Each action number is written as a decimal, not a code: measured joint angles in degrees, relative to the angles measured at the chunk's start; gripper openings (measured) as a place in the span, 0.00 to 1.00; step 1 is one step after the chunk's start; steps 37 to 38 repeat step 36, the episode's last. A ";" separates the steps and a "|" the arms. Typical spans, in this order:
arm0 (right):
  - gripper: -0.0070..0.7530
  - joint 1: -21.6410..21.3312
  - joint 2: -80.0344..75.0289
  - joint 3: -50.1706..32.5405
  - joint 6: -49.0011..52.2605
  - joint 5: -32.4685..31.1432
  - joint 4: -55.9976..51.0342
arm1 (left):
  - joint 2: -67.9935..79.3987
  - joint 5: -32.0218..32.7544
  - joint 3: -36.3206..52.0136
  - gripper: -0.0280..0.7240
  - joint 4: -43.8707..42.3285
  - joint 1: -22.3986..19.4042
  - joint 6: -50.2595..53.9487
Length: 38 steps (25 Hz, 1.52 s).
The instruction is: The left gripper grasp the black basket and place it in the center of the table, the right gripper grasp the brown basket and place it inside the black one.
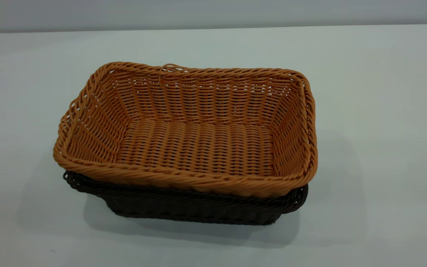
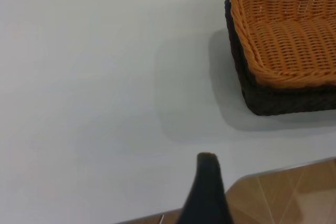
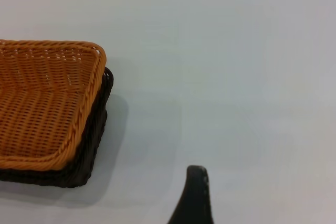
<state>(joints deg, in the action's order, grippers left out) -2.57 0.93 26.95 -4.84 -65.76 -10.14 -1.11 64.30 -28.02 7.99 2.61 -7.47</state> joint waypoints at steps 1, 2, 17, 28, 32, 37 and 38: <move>0.79 0.00 0.00 0.00 0.00 0.00 0.00 | 0.00 0.00 0.00 0.77 0.00 0.00 0.05; 0.79 0.00 0.00 0.00 0.00 0.00 0.00 | 0.00 0.00 0.00 0.77 0.00 0.00 0.05; 0.79 0.00 0.00 0.00 5.50 0.00 6.55 | 0.00 0.00 0.00 0.77 0.00 0.00 0.05; 0.79 0.00 0.00 0.00 11.82 0.14 10.77 | 0.00 0.00 0.00 0.77 0.00 0.00 0.05; 0.79 0.00 0.00 0.00 11.82 0.14 10.77 | 0.00 0.00 0.00 0.77 0.00 0.00 0.05; 0.79 0.00 0.00 0.00 11.82 0.16 10.77 | 0.00 0.00 0.00 0.77 0.00 0.00 0.05; 0.79 0.00 0.00 0.00 11.82 0.16 10.77 | 0.00 0.00 0.00 0.77 0.00 0.00 0.05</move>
